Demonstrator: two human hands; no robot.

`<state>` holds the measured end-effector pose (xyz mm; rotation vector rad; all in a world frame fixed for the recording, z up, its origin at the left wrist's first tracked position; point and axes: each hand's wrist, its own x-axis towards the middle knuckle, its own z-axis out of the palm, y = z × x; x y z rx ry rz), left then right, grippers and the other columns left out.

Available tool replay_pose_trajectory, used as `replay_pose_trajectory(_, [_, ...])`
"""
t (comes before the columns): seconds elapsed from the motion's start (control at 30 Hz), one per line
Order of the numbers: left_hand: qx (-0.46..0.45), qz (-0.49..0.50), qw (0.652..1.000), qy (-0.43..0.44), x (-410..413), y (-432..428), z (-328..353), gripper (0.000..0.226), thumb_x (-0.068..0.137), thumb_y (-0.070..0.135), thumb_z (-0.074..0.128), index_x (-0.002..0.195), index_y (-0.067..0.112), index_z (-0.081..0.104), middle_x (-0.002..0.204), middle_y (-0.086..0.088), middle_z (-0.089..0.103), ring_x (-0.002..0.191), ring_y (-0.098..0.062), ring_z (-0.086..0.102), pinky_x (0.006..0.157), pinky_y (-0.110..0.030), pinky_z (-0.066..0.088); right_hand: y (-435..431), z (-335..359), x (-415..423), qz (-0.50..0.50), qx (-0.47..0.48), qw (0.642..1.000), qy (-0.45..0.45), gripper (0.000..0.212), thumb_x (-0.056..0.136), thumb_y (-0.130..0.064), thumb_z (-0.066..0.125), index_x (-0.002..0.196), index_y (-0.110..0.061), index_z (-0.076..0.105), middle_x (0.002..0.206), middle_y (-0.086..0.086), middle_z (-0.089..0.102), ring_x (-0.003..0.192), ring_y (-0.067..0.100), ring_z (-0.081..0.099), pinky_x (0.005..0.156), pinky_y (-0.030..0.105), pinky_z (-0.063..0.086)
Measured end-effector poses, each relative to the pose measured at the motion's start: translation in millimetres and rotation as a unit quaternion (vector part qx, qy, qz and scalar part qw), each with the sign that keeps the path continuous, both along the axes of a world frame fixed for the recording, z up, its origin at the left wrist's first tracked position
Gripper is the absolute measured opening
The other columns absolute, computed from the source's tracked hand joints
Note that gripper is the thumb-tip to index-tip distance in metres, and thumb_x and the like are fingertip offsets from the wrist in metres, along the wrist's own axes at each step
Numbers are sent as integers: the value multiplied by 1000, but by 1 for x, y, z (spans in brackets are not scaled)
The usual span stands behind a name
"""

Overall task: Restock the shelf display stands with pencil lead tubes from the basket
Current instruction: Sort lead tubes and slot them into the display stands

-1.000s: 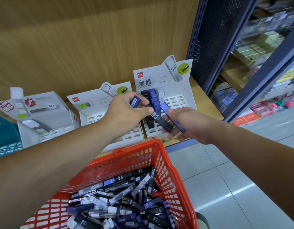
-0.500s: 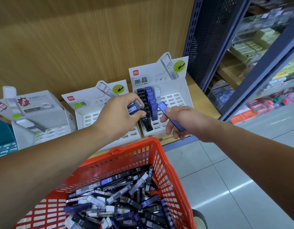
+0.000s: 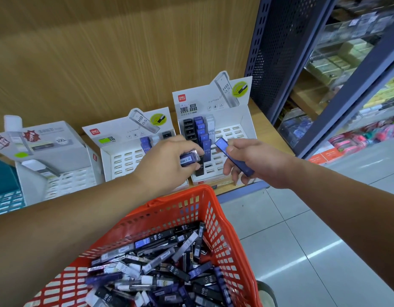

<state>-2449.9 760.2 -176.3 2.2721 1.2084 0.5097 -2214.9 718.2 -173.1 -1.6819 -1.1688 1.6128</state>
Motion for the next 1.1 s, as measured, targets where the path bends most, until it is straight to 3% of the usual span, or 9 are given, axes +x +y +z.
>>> replay_pose_trajectory(0.1, [-44,36,998,-27,-2,-1,3,19,88,22,80,105,30,77,94,19,68,82,2,65,73,-21,52,4,1,-2,-36,12,999,-3,12,110,-23,47,113,-15,56,96,10,79,87,25,74,77,41,53])
replay_pose_trajectory(0.17, [-94,86,988,-84,-1,-3,7,9,91,21,78,99,23,75,75,17,65,57,0,60,54,-16,47,7,1,-5,-47,30,998,-14,11,108,-21,52,104,-18,62,94,-1,78,89,20,71,83,35,53])
replay_pose_trajectory(0.23, [-171,138,966,-136,-2,-4,10,7,95,22,73,100,19,71,63,11,59,44,-7,49,45,-22,44,9,2,-9,-55,67,996,-36,9,104,-21,61,99,-20,69,86,-3,68,79,14,59,76,26,49])
replay_pose_trajectory(0.33, [-339,206,899,-184,-8,-3,15,11,97,17,69,104,9,69,73,-8,65,53,-20,48,58,-36,41,13,1,-17,-94,121,988,-34,2,99,-16,69,101,-17,71,82,2,64,65,9,57,57,19,48])
replay_pose_trajectory(0.5, [-496,223,800,-252,-18,1,23,12,99,4,62,103,-6,66,93,-21,73,59,-14,57,43,-21,43,16,-9,-21,-74,161,978,-107,12,91,-12,77,96,-14,67,81,5,72,76,28,72,75,47,64])
replay_pose_trajectory(0.63, [-571,211,745,-275,-22,2,26,25,101,30,60,92,7,63,94,-18,76,67,-20,70,61,-32,61,16,-12,-21,-78,170,976,-113,12,89,-9,78,90,-17,69,88,10,72,84,34,74,86,56,60])
replay_pose_trajectory(0.77, [-617,186,717,-266,-26,1,24,29,99,47,56,97,19,62,96,-15,74,89,-33,75,86,-63,57,18,-14,-20,-77,168,978,-97,12,90,-6,77,94,-12,68,83,13,68,74,31,69,84,63,58])
replay_pose_trajectory(1.0, [-621,160,724,-254,-27,-2,23,37,100,52,51,111,19,64,94,-13,72,93,-35,74,77,-49,60,21,-12,-20,-29,173,976,-125,18,87,-3,79,87,-19,71,93,19,71,76,25,65,84,52,60])
replay_pose_trajectory(1.1, [-610,160,730,-262,-27,-3,24,42,101,51,51,121,15,64,98,-17,72,101,-38,74,88,-61,57,22,-12,-22,-14,185,973,-134,17,87,-4,80,89,-19,72,94,17,71,78,26,69,85,44,59])
